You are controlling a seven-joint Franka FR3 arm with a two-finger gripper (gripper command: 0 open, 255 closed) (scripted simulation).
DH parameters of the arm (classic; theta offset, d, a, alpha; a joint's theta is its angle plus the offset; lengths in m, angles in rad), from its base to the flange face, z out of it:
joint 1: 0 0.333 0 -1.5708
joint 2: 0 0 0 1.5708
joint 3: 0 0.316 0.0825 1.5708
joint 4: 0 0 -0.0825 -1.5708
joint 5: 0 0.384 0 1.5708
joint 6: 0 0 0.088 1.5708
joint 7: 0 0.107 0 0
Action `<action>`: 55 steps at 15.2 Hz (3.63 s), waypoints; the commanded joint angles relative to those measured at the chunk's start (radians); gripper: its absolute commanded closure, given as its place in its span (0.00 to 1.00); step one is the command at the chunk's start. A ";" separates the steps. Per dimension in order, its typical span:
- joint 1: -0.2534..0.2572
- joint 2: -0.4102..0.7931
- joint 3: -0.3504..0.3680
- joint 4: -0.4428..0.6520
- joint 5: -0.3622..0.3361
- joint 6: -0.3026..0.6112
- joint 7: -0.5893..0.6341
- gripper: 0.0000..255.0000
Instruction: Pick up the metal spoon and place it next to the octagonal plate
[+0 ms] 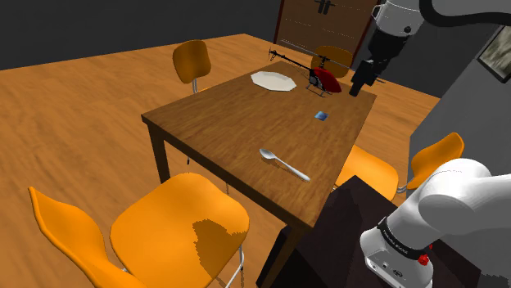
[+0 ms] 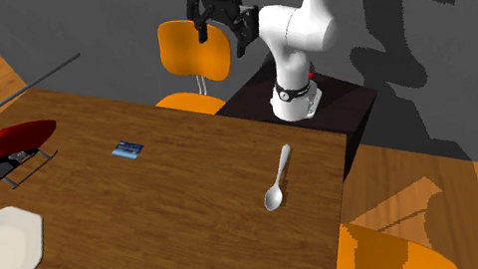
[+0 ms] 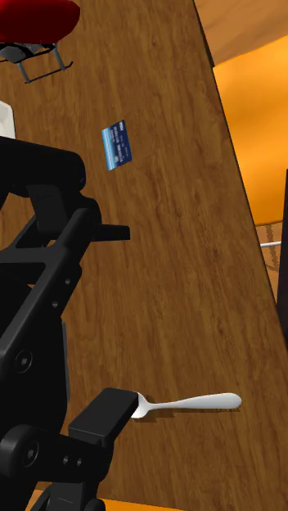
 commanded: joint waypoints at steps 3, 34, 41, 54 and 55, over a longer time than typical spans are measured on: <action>0.017 -0.003 0.020 -0.057 0.014 0.059 0.015 0.00; 0.121 0.408 0.311 -0.422 0.050 0.890 0.236 0.00; 0.121 0.408 0.311 -0.422 0.050 0.889 0.236 1.00; 0.140 0.349 0.291 -0.393 0.075 0.803 0.206 1.00; 0.143 0.338 0.287 -0.387 0.079 0.786 0.201 1.00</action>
